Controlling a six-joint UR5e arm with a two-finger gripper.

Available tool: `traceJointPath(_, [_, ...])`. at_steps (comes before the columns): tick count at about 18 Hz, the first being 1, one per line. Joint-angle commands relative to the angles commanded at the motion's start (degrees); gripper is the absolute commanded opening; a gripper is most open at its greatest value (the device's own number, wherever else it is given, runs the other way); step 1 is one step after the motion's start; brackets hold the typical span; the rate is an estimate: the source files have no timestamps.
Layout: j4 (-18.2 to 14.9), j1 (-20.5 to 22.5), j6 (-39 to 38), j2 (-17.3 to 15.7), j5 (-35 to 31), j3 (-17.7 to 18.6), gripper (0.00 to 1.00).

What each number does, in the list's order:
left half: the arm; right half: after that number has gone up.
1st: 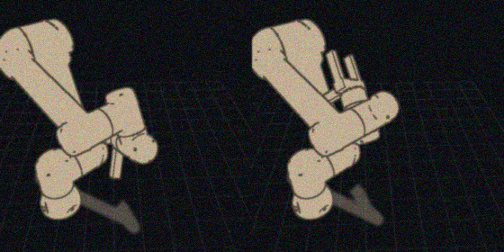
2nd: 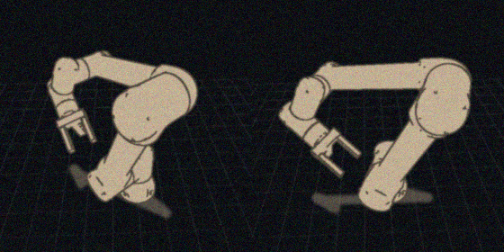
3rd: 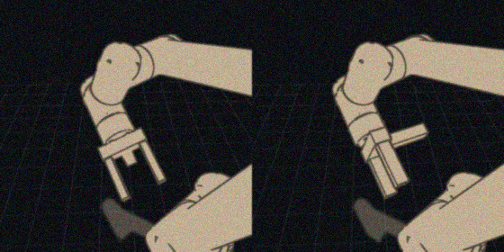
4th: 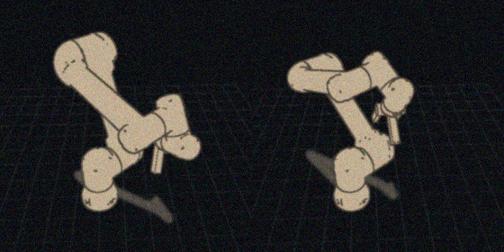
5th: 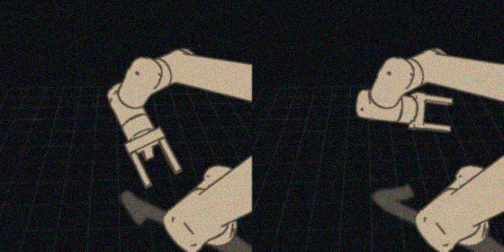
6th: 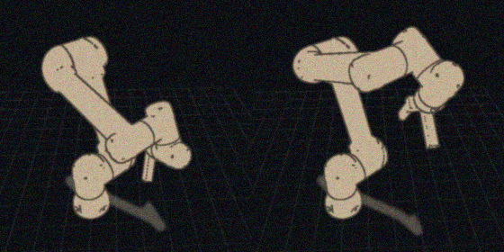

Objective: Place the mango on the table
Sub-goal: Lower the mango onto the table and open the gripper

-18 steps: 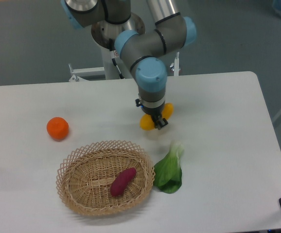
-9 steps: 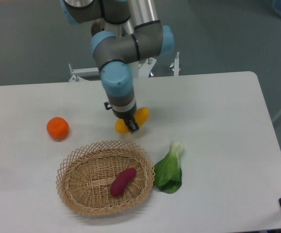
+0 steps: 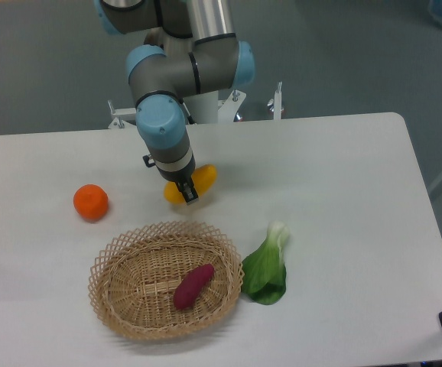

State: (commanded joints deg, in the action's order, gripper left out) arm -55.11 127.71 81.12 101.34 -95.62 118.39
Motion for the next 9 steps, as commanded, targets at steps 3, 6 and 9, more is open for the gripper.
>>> traceJointPath(3, [0.0, 0.1, -0.2, -0.1, 0.0, -0.1, 1.00])
traceJointPath(6, [0.2, 0.4, -0.6, -0.3, 0.1, -0.5, 1.00])
traceJointPath(9, [2.4, 1.8, -1.1, -1.2, 0.5, -0.8, 1.00])
